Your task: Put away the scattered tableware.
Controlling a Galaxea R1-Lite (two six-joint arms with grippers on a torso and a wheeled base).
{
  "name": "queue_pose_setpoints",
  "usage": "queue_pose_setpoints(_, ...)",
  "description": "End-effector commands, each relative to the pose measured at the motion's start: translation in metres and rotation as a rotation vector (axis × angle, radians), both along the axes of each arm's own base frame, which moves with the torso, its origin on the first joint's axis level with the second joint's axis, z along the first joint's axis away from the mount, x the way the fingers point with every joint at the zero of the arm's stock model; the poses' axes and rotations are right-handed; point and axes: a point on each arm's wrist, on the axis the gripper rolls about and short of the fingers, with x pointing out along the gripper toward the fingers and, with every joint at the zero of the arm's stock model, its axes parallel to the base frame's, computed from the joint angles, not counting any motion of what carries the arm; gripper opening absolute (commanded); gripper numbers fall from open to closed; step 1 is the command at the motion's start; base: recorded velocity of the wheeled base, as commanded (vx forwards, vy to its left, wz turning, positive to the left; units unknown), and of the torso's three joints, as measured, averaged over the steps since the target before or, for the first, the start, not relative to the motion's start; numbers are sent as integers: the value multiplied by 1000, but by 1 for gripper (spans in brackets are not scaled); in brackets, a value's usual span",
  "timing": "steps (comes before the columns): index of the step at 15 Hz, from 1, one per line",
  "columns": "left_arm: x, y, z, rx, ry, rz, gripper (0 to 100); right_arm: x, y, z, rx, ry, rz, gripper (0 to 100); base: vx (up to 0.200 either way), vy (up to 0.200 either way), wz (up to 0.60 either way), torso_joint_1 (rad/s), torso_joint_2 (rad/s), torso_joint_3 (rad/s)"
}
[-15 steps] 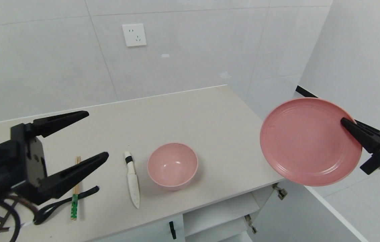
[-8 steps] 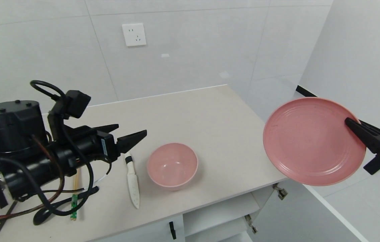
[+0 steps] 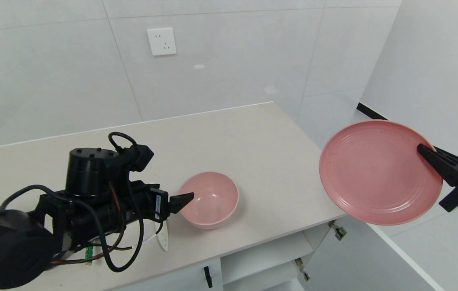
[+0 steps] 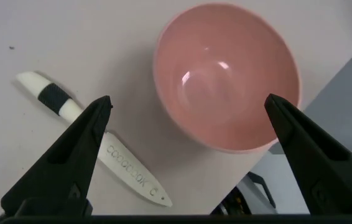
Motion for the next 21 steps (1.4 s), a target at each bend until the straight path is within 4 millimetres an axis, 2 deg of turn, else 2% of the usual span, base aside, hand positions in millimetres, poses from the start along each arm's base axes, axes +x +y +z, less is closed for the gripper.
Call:
queue_pose_setpoints(1,4,-8,-16,37,45,0,100,0,0,-1,-1,6,2,0,0,0,0,0,0,0)
queue_pose_setpoints(6,38,-12,-34,34,23,57,100,0,0,-2,-4,7,3,0,0,0,0,0,0,0)
queue_pose_setpoints(8,37,-15,-44,48,55,36,100,0,0,-2,-4,7,3,0,0,0,0,0,0,0)
queue_pose_setpoints(14,38,-16,-54,52,85,26,100,0,1,-1,-3,4,3,0,0,0,0,0,0,0)
queue_pose_setpoints(15,34,-16,-55,55,95,20,0,0,1,-1,-3,4,3,0,0,0,0,0,0,0)
queue_pose_setpoints(19,28,-17,-60,55,123,18,0,0,0,-1,-3,0,3,0,0,0,0,0,0,0)
queue_pose_setpoints(20,28,-17,-58,52,118,15,0,0,0,-1,-3,0,0,0,0,0,0,0,0,0)
queue_pose_setpoints(21,28,-18,-47,26,66,12,0,0,0,-1,-3,0,0,0,0,0,0,0,0,0)
